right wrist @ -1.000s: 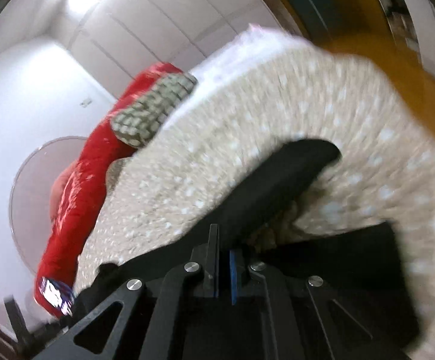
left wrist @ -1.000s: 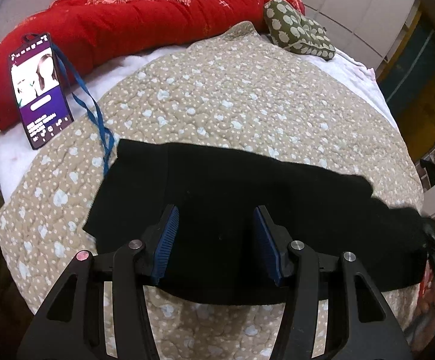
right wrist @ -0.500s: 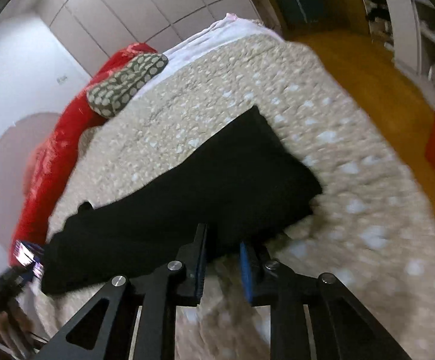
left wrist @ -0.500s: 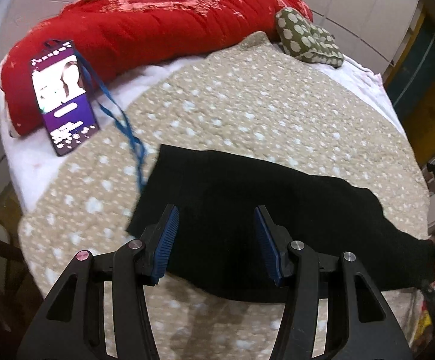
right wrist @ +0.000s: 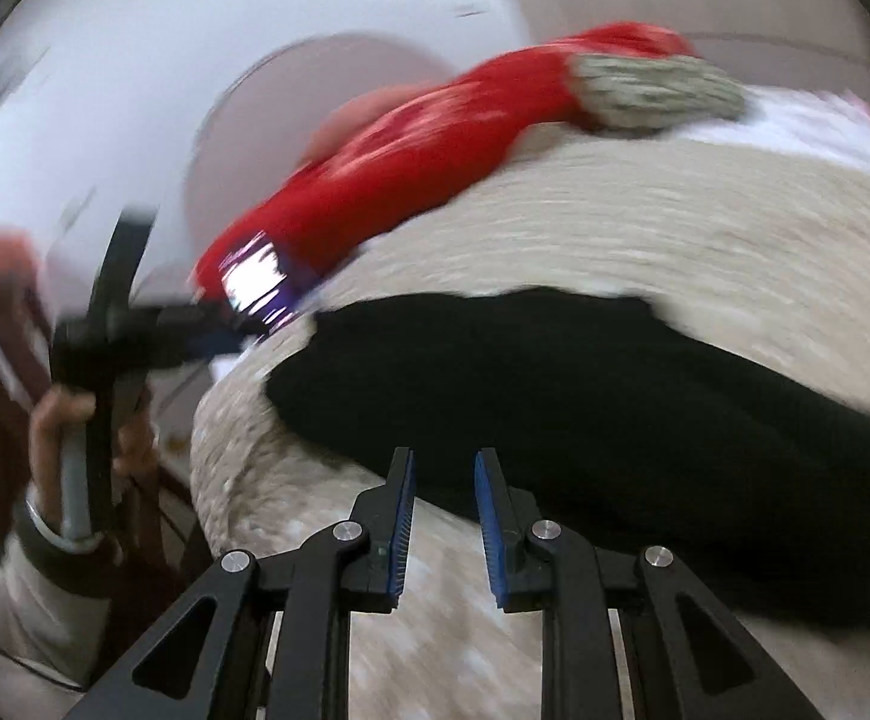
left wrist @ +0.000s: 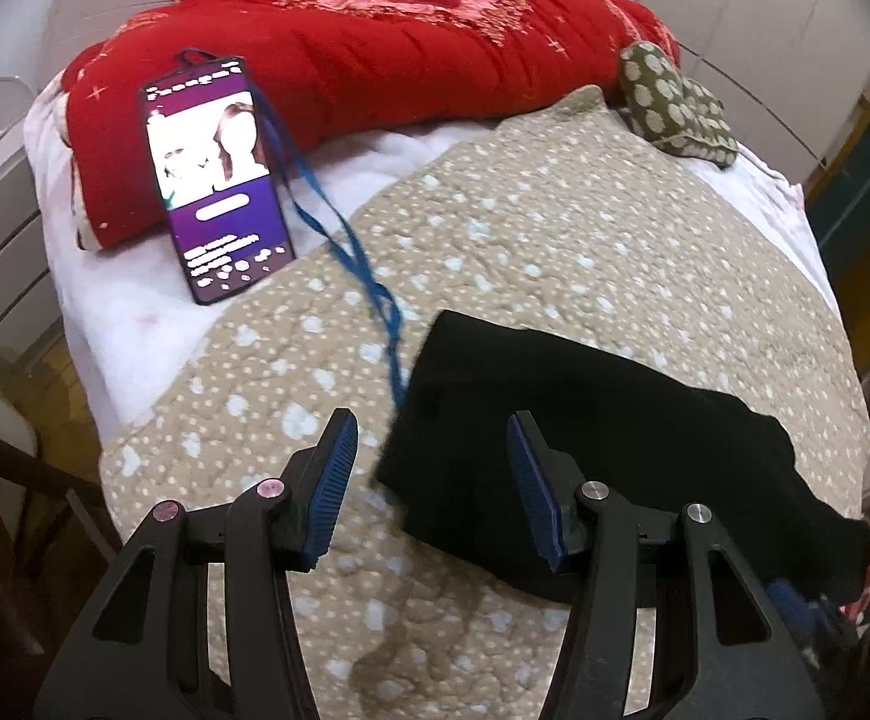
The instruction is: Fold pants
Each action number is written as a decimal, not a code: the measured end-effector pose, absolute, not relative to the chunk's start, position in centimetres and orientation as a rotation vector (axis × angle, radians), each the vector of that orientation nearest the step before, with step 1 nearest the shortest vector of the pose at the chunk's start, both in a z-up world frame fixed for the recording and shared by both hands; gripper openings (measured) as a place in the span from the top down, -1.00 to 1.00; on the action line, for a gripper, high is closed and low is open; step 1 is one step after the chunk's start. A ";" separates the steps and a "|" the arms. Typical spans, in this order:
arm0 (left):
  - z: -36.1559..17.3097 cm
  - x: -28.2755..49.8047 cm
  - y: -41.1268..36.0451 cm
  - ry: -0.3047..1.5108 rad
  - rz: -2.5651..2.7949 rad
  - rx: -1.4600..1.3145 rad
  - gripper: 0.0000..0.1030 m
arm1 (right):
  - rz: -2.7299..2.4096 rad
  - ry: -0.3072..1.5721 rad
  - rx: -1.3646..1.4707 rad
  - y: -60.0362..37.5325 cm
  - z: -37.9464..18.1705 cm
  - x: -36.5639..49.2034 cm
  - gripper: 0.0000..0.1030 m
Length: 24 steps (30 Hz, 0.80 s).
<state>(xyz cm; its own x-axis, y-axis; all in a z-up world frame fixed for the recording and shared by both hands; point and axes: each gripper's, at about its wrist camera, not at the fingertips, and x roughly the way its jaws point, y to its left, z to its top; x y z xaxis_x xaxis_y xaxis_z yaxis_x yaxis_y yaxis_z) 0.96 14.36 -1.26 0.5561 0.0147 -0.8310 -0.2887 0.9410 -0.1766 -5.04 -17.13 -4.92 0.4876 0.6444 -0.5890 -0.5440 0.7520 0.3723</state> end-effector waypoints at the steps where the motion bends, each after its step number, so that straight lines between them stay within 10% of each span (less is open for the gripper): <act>1: -1.4 0.9 14.6 0.970 0.187 -0.315 0.00 | 0.771 0.770 0.110 -15.2 -5.1 -4.7 0.61; 11: -1.6 1.1 17.0 0.963 0.207 -0.356 0.00 | 0.903 0.719 -0.305 -3.4 -8.5 -3.5 0.30; 13: -1.7 1.3 17.1 0.967 0.203 -0.358 0.00 | 0.912 0.729 -0.274 -3.7 -8.6 -2.9 0.38; 15: -1.8 1.4 17.2 0.967 0.204 -0.363 0.00 | 0.904 0.737 -0.212 -4.3 -8.2 -2.0 0.97; 24: -1.0 1.2 18.0 0.932 0.217 -0.371 0.00 | 0.963 0.724 -0.055 -5.0 -5.3 -0.7 0.93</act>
